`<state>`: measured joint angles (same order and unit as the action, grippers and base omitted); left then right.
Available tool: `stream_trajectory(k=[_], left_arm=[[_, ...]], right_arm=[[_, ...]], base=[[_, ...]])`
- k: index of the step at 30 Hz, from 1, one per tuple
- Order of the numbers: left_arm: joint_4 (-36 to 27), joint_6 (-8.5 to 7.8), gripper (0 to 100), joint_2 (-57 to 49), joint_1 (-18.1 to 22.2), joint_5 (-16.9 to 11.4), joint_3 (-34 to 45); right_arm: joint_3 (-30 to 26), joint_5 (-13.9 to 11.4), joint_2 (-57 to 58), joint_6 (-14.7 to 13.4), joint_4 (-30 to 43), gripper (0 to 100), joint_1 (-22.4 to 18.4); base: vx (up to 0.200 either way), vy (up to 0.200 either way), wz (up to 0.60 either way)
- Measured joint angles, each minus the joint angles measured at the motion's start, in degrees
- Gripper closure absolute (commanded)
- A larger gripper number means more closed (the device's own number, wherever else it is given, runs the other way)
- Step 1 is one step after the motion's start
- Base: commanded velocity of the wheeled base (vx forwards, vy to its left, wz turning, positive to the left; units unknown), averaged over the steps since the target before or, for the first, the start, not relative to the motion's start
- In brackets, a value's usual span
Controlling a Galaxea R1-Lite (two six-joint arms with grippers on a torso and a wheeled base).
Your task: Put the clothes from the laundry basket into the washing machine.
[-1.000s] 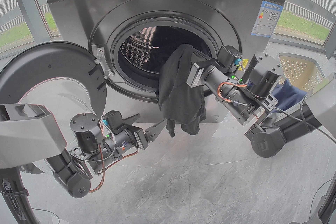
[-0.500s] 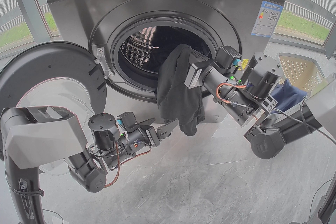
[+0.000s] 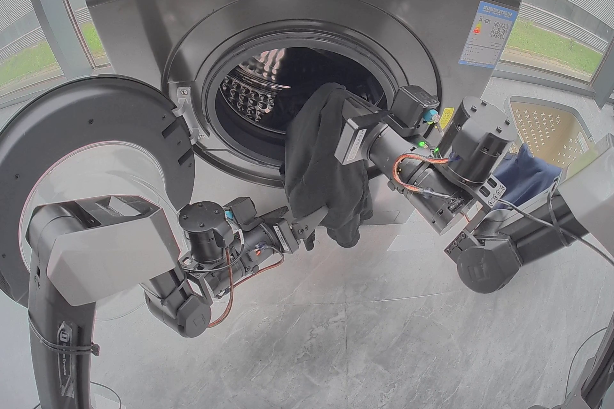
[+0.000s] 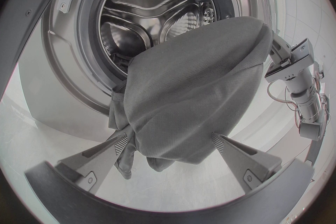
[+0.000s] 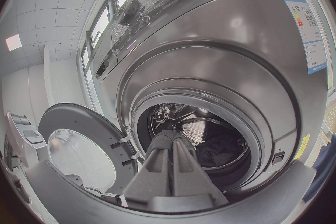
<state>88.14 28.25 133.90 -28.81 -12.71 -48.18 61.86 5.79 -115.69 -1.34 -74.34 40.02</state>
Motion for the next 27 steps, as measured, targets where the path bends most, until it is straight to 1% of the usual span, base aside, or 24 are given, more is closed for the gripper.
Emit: stream_trajectory(k=[7,8,14,19,22,27], left_arm=[[-0.1,0.02,0,2.4,-0.2,0.7,-3.7],[-0.1,0.05,100,2.6,-0.2,0.8,-4.1],[0.3,0.35,100,2.8,0.0,1.7,-5.0],[0.4,1.34,100,1.7,0.1,1.8,-5.2],[0.4,1.28,100,0.2,0.1,2.0,-4.9],[0.4,0.66,100,-4.0,-0.2,2.4,-2.2]], right_arm=[[-0.1,0.0,-0.1,0.0,0.0,100,0.2],[-0.1,0.0,-0.1,0.0,0.0,100,0.3],[-0.1,0.1,-0.3,-0.1,-0.1,100,0.3],[-0.1,0.1,-0.4,-0.1,-0.1,100,0.1],[-0.2,0.1,-0.5,-0.1,0.0,100,-0.3],[-0.5,0.1,-0.6,-0.2,-0.1,100,-0.9]], base=[[0.0,0.0,0.0],[0.0,0.0,0.0],[0.0,0.0,0.0],[0.0,0.0,0.0],[0.0,0.0,0.0],[0.0,0.0,0.0]])
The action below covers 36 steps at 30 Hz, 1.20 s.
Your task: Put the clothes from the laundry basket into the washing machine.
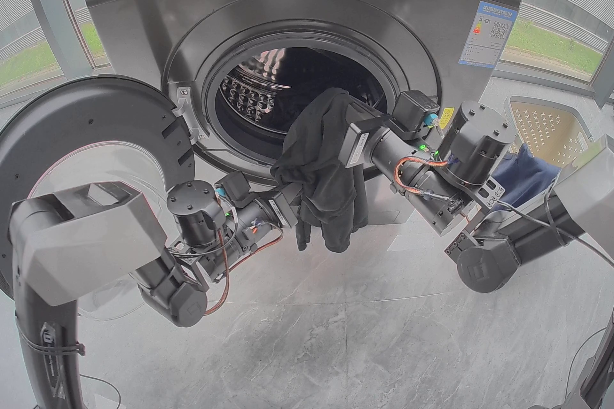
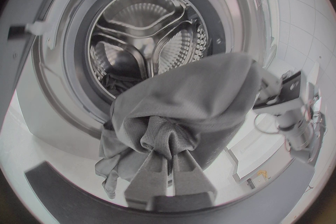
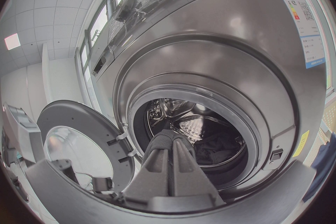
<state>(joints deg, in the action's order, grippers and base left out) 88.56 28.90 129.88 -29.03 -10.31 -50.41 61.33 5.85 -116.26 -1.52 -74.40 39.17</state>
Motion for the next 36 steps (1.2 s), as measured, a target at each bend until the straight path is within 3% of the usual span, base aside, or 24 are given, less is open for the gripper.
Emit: stream_trajectory(k=[12,28,29,36], left_arm=[[0.0,-0.26,100,-20.3,-1.3,0.1,13.9],[-0.6,-0.17,100,-33.5,-4.5,0.7,15.4],[-0.7,-0.17,100,-33.8,-4.5,0.7,15.4],[-0.6,-0.17,100,-34.2,-4.6,0.7,15.2]], right_arm=[[-2.2,-0.2,-2.2,-0.2,-1.5,100,-1.4],[-5.5,-1.1,-5.9,-0.3,-3.5,100,-0.5],[-5.5,-1.1,-5.9,-0.3,-3.5,0,-0.5],[-6.0,-1.1,-6.4,-0.3,-2.7,0,-0.2]], base=[[0.0,0.0,0.0],[0.0,0.0,0.0],[0.0,0.0,0.0],[0.0,0.0,0.0]])
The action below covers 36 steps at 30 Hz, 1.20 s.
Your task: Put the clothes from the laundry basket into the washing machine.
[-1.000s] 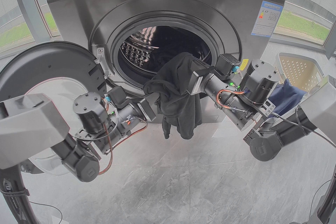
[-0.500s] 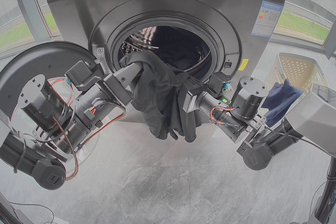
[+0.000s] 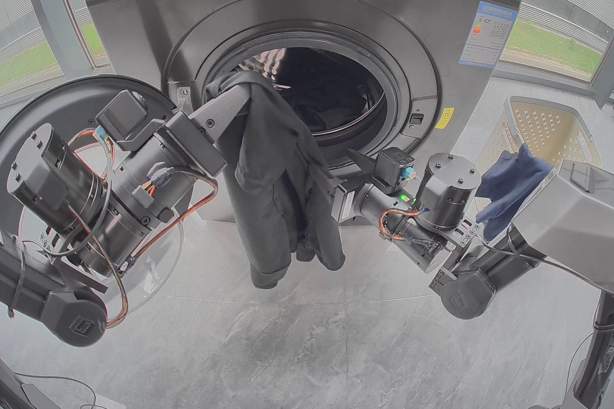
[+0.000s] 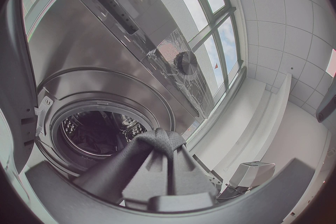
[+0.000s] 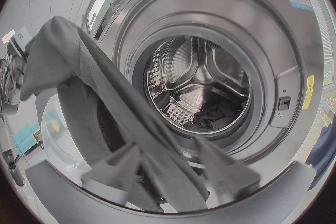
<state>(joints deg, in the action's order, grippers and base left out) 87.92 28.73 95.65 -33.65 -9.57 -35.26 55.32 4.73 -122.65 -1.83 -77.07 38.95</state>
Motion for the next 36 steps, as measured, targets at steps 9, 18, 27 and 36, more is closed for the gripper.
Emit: stream_trajectory(k=[9,18,27,36], left_arm=[[0.0,0.0,100,0.4,0.2,0.2,-0.5],[0.0,0.0,100,1.6,0.4,1.5,-1.4],[0.0,-0.02,100,2.5,0.5,1.6,-1.7],[0.0,0.0,100,2.7,0.5,1.6,-1.7]], right_arm=[[-9.0,-1.2,-0.1,0.3,-0.3,0,0.6],[-17.9,-4.4,0.2,0.0,-1.8,0,1.7],[-17.7,-8.2,-0.1,-0.6,-3.2,0,6.1],[-7.1,-11.5,-2.4,-0.6,-2.5,0,7.8]], base=[[0.0,0.0,0.0],[0.0,0.0,0.0],[0.0,0.0,0.0],[0.0,0.0,0.0]])
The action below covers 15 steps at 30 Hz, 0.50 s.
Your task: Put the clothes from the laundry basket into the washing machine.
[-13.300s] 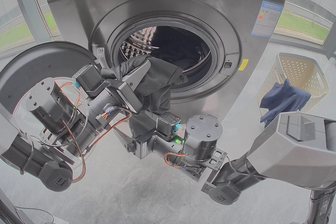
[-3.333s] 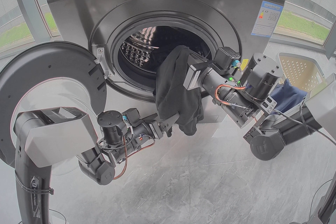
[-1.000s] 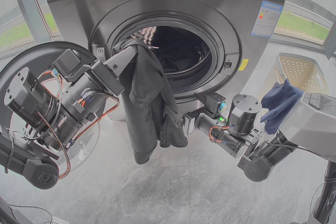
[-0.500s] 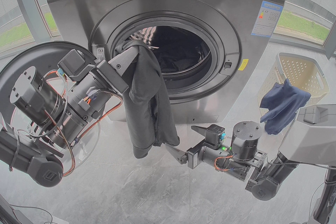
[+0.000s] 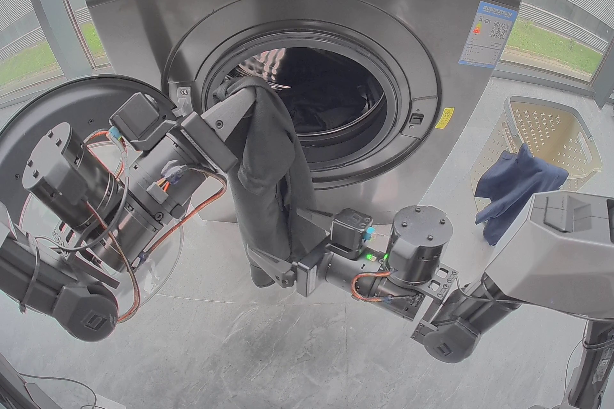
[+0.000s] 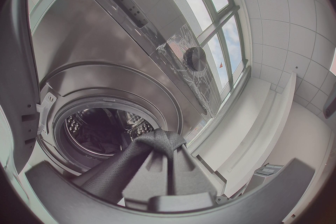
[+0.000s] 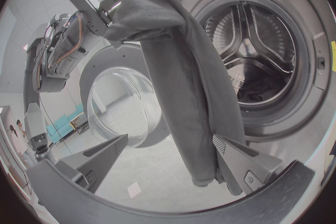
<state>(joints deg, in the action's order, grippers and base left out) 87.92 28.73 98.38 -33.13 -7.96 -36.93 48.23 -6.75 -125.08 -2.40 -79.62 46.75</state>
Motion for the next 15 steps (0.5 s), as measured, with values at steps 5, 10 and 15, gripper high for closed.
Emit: stream_trajectory(k=[5,10,15], left_arm=[[0.0,-0.02,100,0.0,-0.1,0.0,0.0],[0.0,-0.02,100,0.1,-0.2,0.0,0.0],[0.0,-0.02,100,0.1,-0.4,0.0,0.1]], right_arm=[[6.6,-0.6,-1.8,0.0,1.8,0,0.1],[13.2,-0.7,-3.9,0.0,4.2,0,-0.3],[19.0,-0.7,-6.8,0.1,6.2,0,-0.9]], base=[[0.0,0.0,0.0],[0.0,0.0,0.0],[0.0,0.0,0.0]])
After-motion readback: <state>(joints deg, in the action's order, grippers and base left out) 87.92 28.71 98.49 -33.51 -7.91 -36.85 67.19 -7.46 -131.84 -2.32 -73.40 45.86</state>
